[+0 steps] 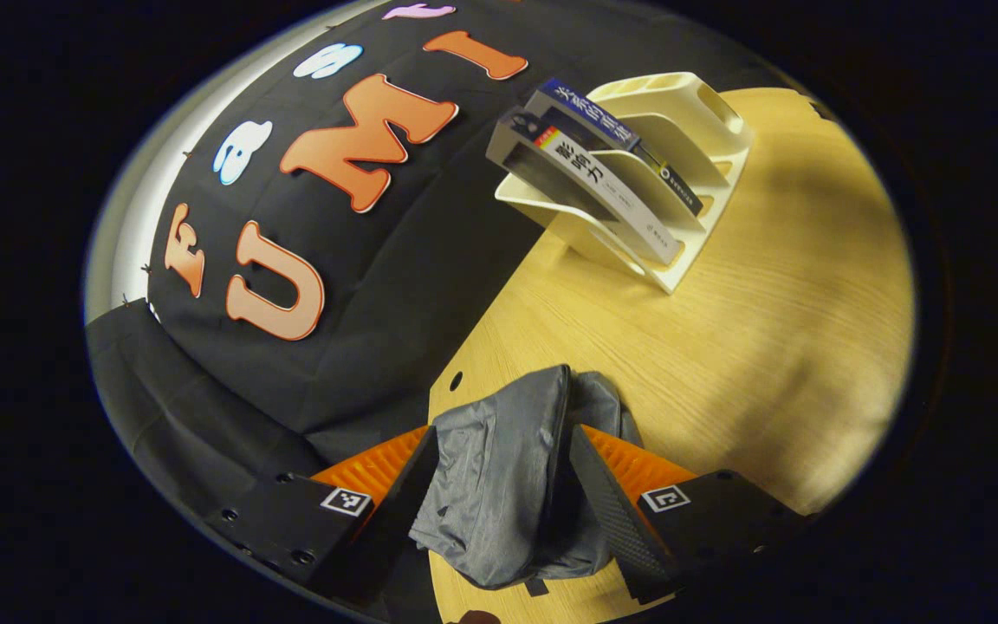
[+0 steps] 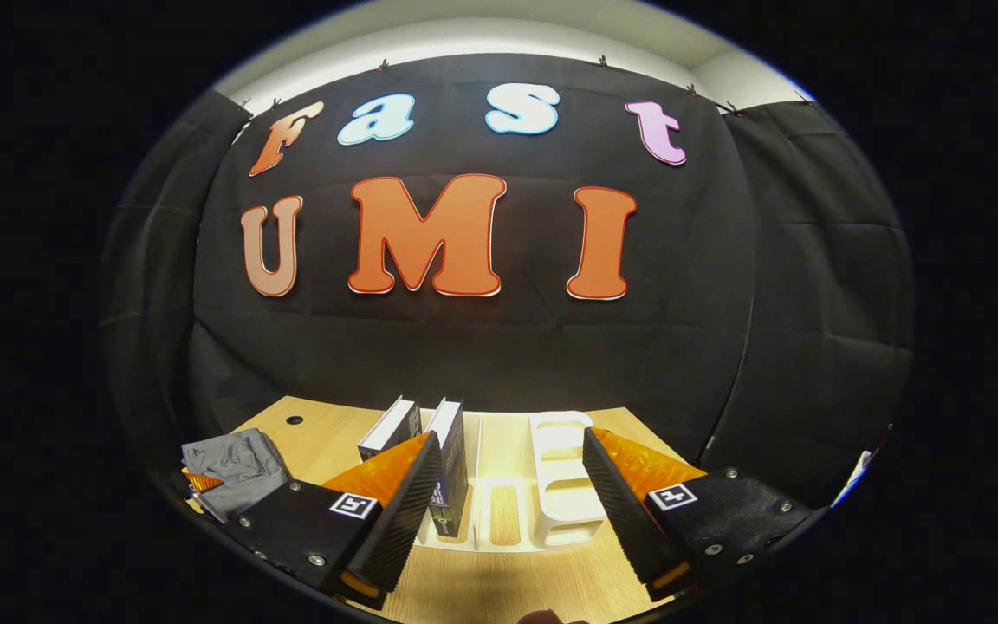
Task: Open the schoolbag, grab two books from the bookshelf and put them into the schoolbag.
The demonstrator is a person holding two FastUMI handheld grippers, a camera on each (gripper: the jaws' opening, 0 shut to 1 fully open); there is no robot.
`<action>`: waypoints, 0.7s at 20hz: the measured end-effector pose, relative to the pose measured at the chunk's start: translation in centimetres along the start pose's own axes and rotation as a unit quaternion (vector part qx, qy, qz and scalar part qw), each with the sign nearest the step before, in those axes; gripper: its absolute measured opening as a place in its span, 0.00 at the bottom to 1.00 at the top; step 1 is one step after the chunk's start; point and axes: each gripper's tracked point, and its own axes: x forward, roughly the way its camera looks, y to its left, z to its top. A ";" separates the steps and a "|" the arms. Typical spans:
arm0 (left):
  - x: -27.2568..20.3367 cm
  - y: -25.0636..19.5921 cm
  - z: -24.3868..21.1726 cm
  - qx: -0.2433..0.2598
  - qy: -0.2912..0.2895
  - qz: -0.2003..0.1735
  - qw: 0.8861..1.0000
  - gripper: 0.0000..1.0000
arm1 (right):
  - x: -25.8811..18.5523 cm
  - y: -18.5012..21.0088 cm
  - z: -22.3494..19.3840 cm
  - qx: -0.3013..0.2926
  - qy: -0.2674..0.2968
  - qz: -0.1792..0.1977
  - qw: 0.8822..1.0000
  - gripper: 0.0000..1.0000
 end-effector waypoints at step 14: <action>2.7 1.3 -2.7 0.038 0.051 0.041 0.997 0.88 | 0.2 -0.4 0.1 -0.012 -0.002 0.013 1.000 0.97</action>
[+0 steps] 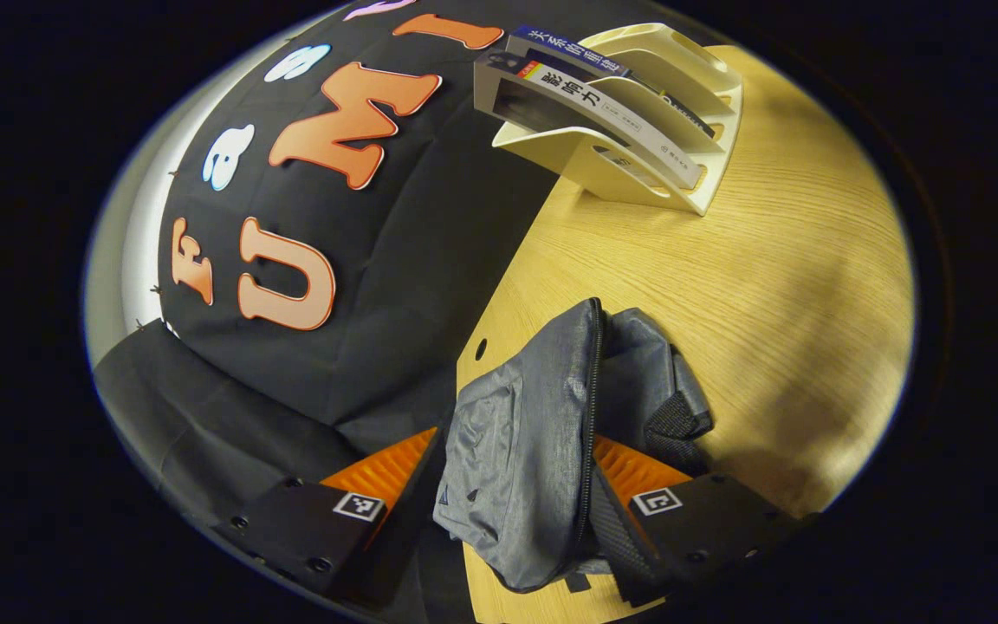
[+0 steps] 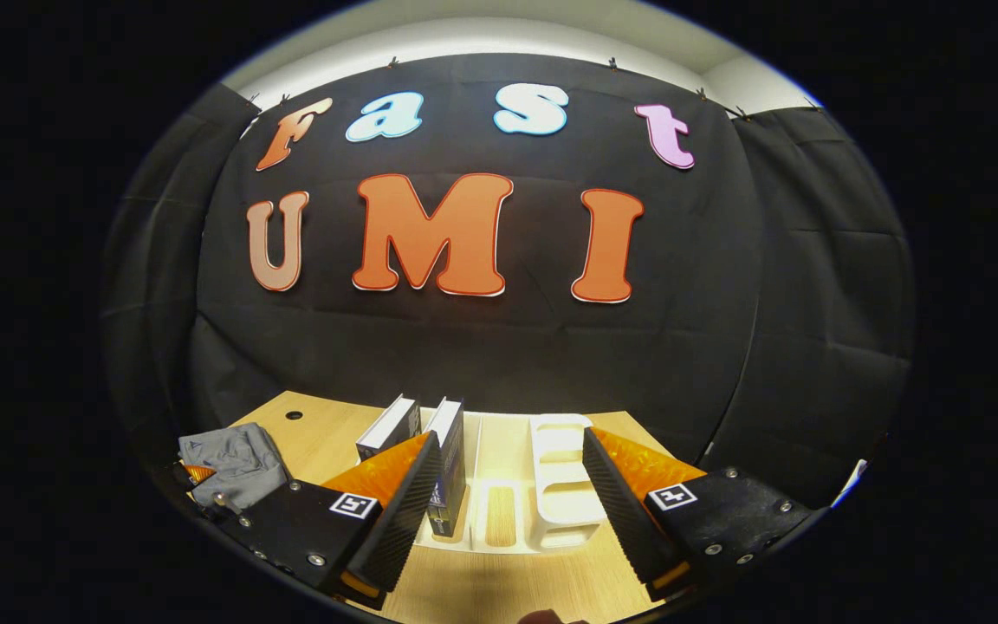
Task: Open the schoolbag, grab two books from the bookshelf and put them into the schoolbag.
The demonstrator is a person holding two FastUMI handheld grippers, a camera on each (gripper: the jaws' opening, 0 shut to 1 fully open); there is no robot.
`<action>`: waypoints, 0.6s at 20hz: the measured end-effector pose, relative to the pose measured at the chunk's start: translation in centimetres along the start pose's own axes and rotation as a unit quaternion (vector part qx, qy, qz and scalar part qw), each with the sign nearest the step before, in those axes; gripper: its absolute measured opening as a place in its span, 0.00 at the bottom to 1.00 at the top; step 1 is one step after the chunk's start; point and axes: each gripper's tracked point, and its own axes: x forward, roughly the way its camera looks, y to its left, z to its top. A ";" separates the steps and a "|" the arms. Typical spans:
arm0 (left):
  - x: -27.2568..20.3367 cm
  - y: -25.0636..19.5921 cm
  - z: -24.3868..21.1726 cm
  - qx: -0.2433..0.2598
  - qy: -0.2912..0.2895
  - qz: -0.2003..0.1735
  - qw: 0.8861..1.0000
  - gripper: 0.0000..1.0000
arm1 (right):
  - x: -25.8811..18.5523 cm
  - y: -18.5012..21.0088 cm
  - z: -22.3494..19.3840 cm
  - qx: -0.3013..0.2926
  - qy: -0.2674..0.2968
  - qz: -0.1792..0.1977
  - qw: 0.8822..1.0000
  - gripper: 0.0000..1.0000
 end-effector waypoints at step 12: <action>0.4 1.5 1.0 -0.052 0.054 -0.114 0.991 0.11 | 0.6 -2.1 0.2 -0.007 -0.007 0.062 0.998 0.97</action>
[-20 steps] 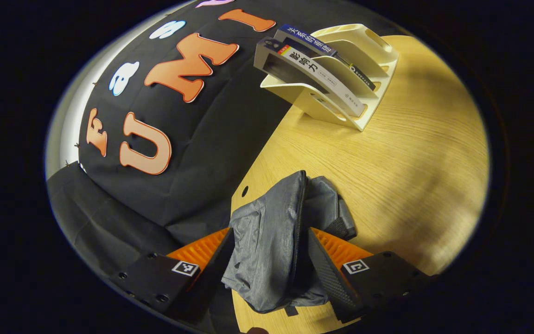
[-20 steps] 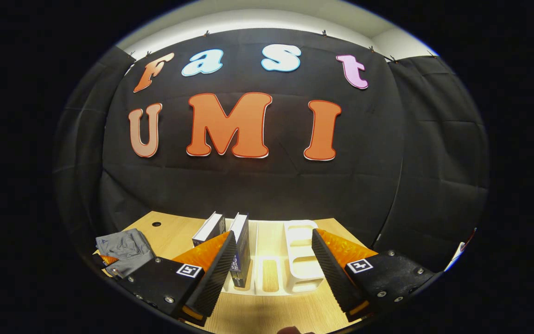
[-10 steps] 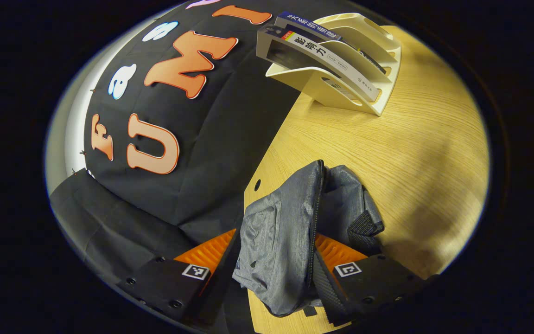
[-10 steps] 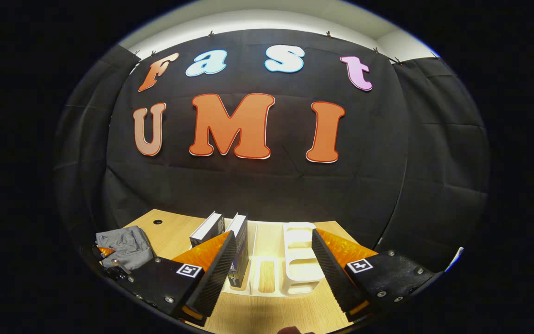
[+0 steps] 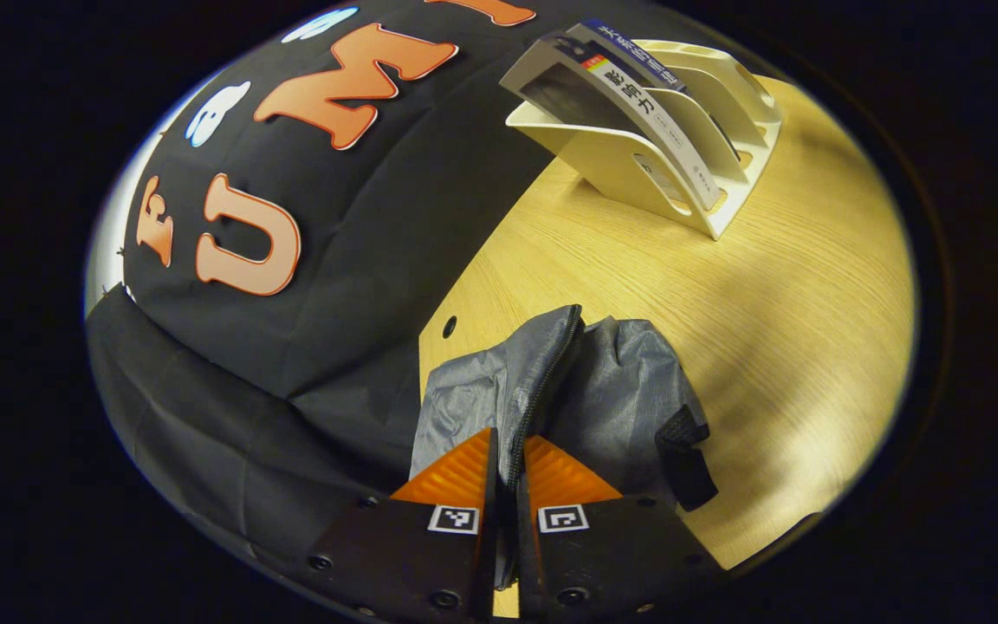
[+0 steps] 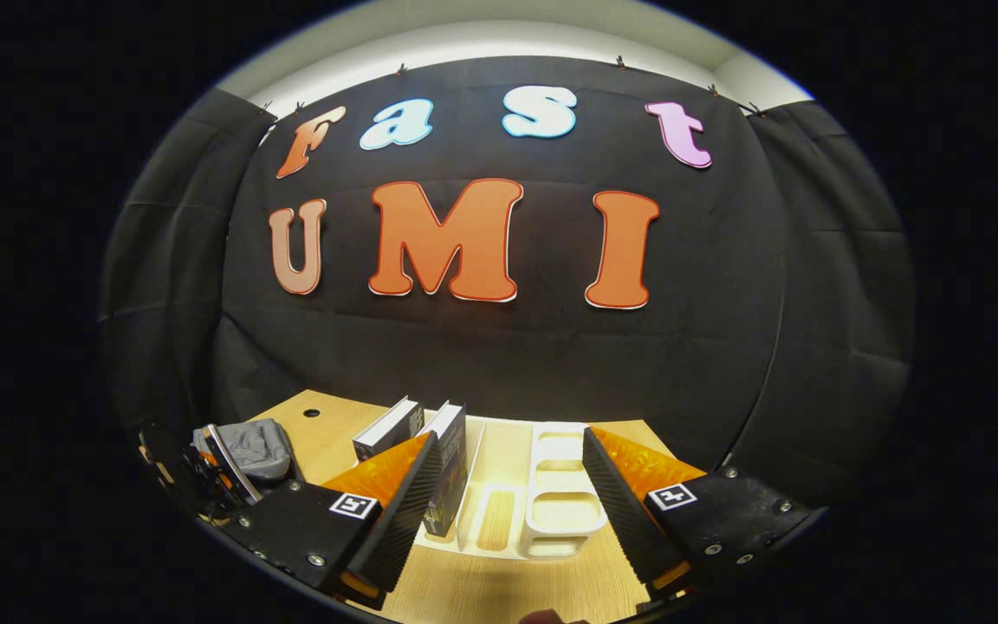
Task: Open the schoolbag, grab two books from the bookshelf and put them into the schoolbag.
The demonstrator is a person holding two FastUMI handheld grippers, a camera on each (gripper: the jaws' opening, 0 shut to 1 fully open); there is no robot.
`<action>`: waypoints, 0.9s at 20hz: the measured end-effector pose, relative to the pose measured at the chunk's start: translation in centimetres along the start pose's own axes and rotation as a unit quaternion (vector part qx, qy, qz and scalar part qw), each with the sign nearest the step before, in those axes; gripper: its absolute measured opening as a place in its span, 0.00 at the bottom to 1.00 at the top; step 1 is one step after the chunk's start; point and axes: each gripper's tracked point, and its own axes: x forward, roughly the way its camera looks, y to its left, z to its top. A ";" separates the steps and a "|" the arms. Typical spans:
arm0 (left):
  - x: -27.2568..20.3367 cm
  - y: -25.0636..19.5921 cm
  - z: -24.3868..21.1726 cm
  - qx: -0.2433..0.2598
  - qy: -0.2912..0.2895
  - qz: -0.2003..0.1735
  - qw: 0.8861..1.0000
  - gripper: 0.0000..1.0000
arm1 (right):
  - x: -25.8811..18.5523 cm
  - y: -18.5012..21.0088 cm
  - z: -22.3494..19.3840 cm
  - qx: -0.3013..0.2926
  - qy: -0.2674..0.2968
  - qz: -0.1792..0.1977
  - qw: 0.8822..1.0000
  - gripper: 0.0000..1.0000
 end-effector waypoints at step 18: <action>-1.0 7.9 0.2 -0.057 -0.072 -0.311 0.946 0.05 | 4.2 10.3 1.8 -0.036 0.052 -0.086 0.994 0.98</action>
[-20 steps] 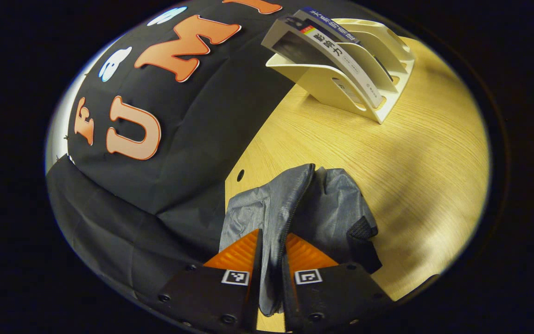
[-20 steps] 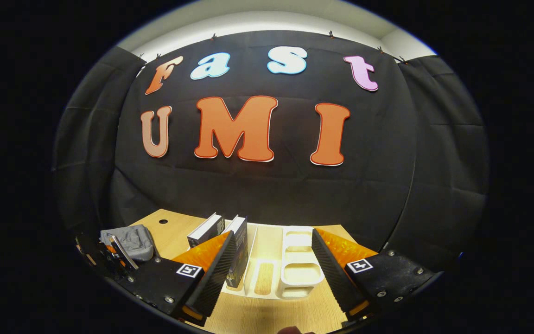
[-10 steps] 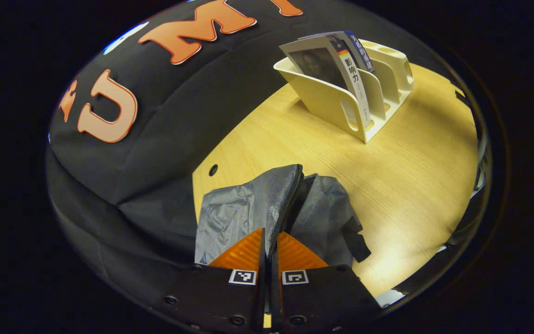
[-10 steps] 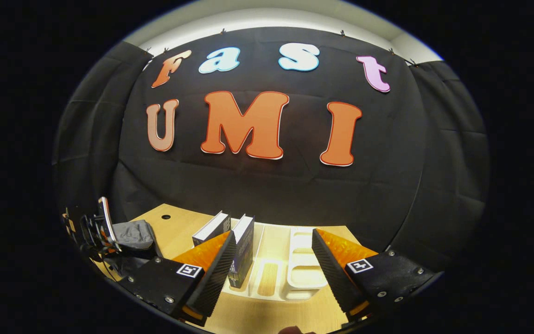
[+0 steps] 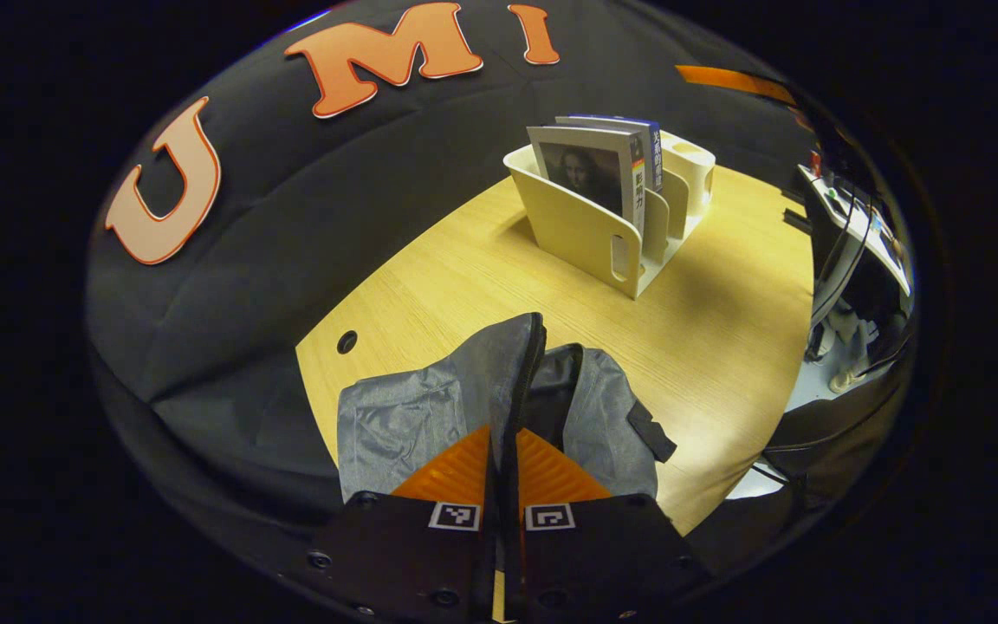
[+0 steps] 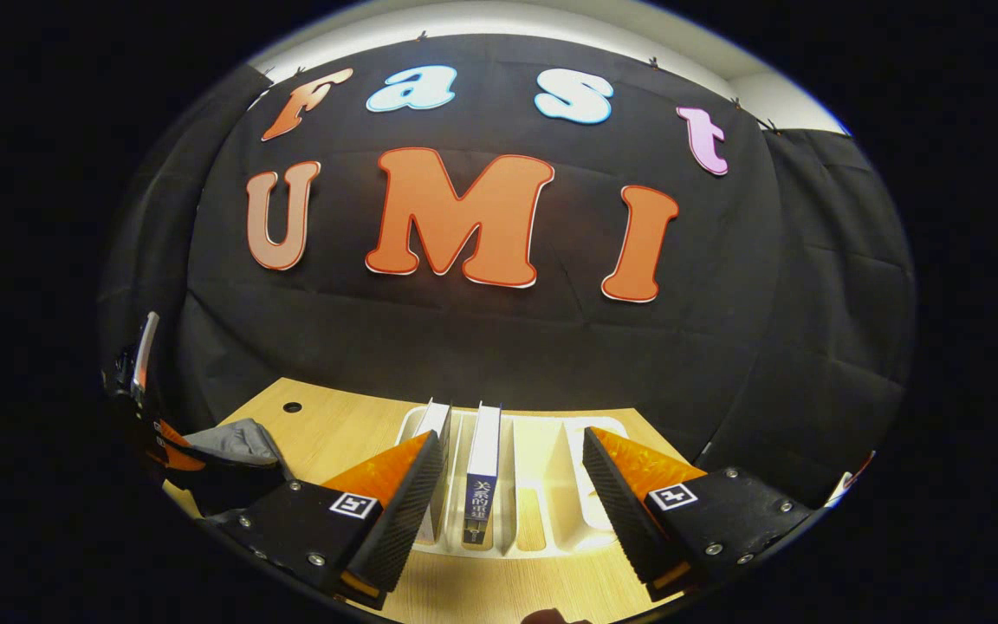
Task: Open the schoolbag, grab two books from the bookshelf and put them into the schoolbag.
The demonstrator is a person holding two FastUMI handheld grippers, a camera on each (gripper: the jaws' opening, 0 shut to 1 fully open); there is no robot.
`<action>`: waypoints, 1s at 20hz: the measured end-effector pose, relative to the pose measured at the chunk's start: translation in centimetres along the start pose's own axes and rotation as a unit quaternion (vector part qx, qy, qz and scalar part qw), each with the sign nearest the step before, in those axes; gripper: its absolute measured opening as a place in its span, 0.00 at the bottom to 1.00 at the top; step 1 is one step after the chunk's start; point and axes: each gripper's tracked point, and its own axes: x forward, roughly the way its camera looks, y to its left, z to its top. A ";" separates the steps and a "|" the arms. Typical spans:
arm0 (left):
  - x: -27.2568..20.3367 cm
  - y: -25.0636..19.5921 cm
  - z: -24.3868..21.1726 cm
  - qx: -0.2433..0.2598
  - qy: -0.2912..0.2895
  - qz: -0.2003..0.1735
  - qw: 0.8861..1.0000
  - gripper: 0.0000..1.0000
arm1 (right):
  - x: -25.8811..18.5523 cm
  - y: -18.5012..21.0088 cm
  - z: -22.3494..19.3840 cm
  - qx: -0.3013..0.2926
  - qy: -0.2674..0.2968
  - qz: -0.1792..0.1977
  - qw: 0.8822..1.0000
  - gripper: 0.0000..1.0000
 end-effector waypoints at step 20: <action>-5.4 8.3 3.6 -0.065 -0.001 -0.119 0.991 0.04 | 5.6 9.6 -1.3 -0.012 0.275 0.139 0.951 0.99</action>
